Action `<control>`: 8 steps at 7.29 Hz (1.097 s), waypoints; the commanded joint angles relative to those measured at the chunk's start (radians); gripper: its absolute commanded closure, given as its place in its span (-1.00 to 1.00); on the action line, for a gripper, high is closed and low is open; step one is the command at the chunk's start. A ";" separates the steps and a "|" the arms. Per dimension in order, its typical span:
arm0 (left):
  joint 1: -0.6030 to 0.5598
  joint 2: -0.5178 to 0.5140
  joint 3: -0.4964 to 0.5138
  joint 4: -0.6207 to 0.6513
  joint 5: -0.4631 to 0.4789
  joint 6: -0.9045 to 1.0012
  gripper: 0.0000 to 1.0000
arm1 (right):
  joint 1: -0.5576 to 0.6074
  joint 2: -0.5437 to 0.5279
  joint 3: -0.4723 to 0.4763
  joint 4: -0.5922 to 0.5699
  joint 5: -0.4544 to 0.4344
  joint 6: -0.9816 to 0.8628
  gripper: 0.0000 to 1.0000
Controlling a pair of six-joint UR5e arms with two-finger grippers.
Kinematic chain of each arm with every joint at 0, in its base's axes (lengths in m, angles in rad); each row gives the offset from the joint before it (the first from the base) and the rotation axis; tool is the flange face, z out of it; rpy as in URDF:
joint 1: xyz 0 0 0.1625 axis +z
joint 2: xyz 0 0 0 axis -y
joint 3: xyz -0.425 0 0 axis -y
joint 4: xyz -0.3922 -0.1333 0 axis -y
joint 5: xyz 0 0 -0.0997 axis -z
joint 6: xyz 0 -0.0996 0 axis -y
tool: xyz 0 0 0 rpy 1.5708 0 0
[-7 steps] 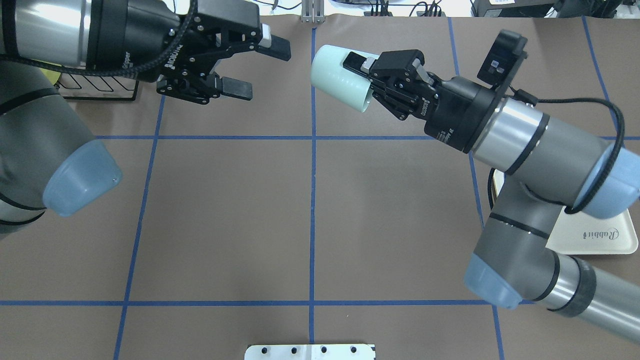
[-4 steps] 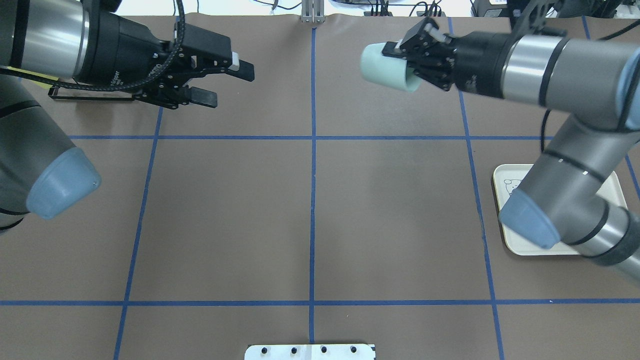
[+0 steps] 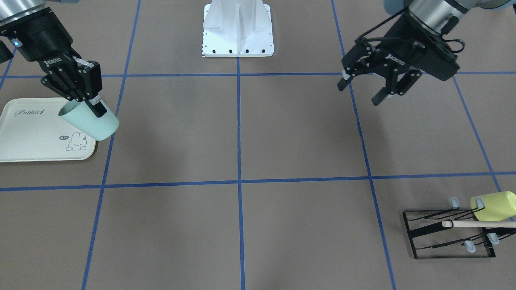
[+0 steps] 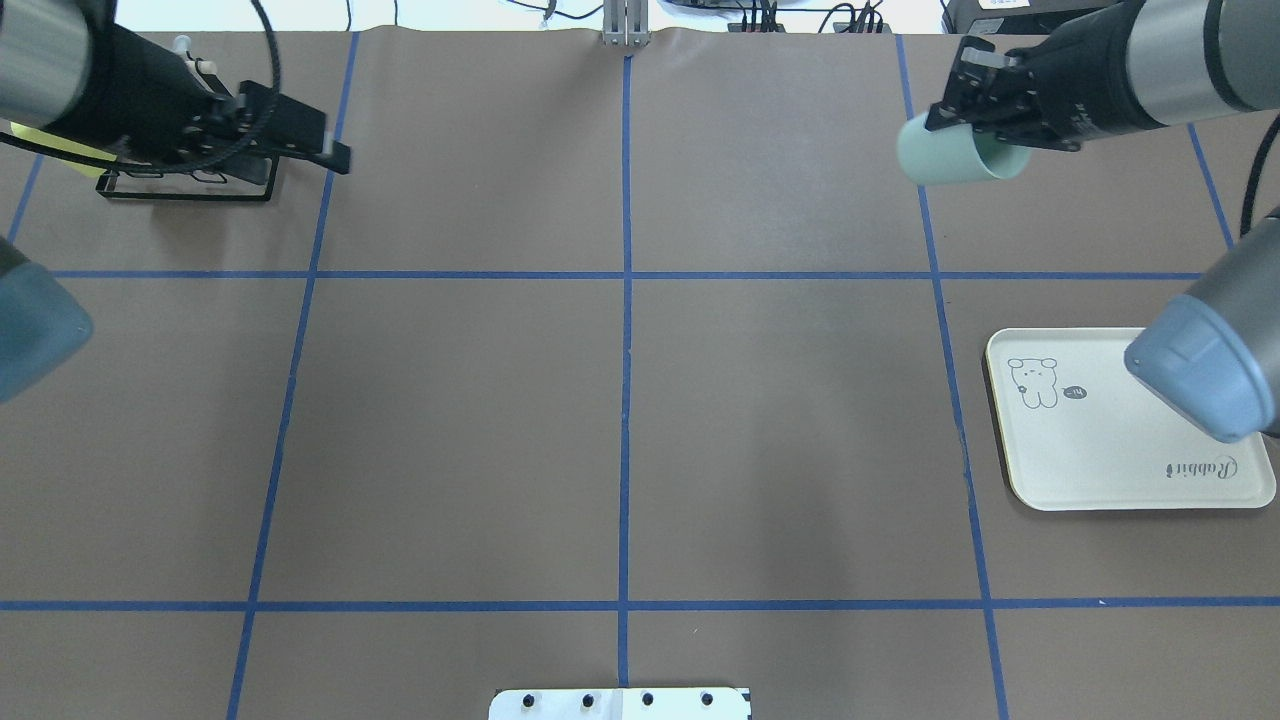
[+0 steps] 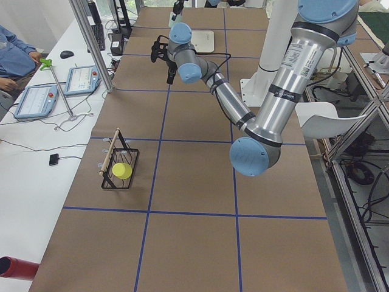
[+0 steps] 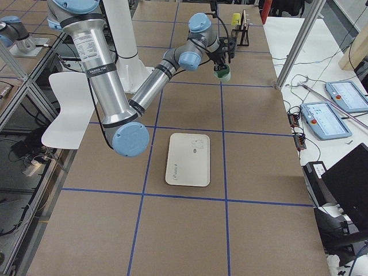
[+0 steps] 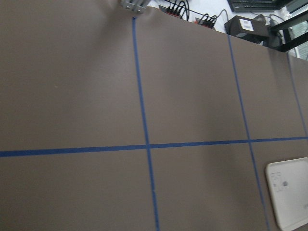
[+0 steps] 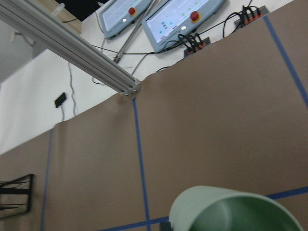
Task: Left arm grabs green cup and hands to right arm on tray
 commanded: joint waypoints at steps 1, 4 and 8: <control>-0.177 0.113 0.008 0.179 0.010 0.479 -1.00 | 0.032 -0.020 0.128 -0.399 0.001 -0.329 1.00; -0.389 0.265 0.059 0.250 -0.005 0.869 -1.00 | 0.137 -0.233 0.156 -0.396 0.081 -0.720 1.00; -0.486 0.508 0.123 0.235 -0.005 0.964 -1.00 | 0.318 -0.526 0.122 -0.141 0.263 -0.907 1.00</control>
